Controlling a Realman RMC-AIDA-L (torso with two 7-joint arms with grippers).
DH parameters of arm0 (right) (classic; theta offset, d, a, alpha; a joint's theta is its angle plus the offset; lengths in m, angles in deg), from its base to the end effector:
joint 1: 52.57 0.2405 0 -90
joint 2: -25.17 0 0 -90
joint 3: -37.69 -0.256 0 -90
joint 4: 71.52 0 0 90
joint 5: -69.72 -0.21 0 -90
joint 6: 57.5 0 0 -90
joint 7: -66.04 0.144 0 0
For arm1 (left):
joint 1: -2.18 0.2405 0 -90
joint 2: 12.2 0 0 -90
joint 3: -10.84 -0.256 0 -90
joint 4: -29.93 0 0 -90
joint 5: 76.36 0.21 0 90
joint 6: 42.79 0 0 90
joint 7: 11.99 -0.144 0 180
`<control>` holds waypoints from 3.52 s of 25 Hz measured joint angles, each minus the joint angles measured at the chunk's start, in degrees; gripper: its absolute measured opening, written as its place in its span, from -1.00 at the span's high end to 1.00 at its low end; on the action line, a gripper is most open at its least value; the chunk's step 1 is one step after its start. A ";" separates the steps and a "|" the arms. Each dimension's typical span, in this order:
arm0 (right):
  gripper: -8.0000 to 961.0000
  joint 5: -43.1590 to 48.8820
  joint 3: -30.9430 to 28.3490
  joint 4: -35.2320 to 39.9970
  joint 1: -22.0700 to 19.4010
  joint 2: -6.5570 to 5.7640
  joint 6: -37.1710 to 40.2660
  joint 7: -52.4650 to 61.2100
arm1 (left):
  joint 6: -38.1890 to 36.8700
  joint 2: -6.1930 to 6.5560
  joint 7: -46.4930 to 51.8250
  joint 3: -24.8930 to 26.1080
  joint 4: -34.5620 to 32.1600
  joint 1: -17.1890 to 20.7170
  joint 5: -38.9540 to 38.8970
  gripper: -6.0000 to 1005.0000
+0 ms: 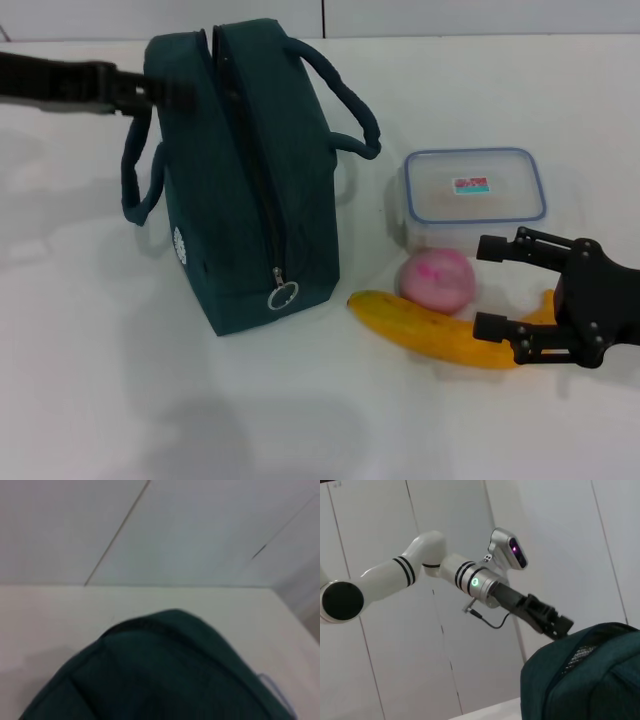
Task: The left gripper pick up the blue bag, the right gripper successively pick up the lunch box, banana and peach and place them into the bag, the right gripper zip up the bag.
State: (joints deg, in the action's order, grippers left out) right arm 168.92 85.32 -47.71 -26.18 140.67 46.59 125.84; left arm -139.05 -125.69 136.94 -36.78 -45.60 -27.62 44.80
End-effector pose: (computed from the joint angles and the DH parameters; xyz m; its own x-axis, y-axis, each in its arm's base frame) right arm 0.2597 0.2740 -0.0039 0.6971 -0.1632 -0.6982 -0.2484 -0.9684 -0.0216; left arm -0.2044 0.3566 0.1124 0.4623 0.7902 0.4023 0.8815 -0.4587 -0.1118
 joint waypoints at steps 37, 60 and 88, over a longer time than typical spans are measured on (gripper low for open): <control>-0.79 -1.75 -5.02 0.01 -0.26 -0.24 -2.25 3.36 | -1.29 -4.22 0.54 0.52 5.63 -0.04 4.76 0.16; -0.79 -9.38 -12.90 -7.68 0.95 -0.11 -33.43 30.74 | -9.28 -3.89 0.32 -0.28 5.96 -0.14 0.40 0.91; 0.03 -8.32 -6.80 -9.94 3.58 -0.63 -31.10 43.11 | -8.18 -3.96 -2.98 0.16 7.52 -0.22 0.48 0.91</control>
State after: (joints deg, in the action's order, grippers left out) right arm 160.60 78.51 -57.66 -22.59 140.05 15.49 168.95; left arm -147.23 -129.65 133.97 -36.61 -38.08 -27.84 45.27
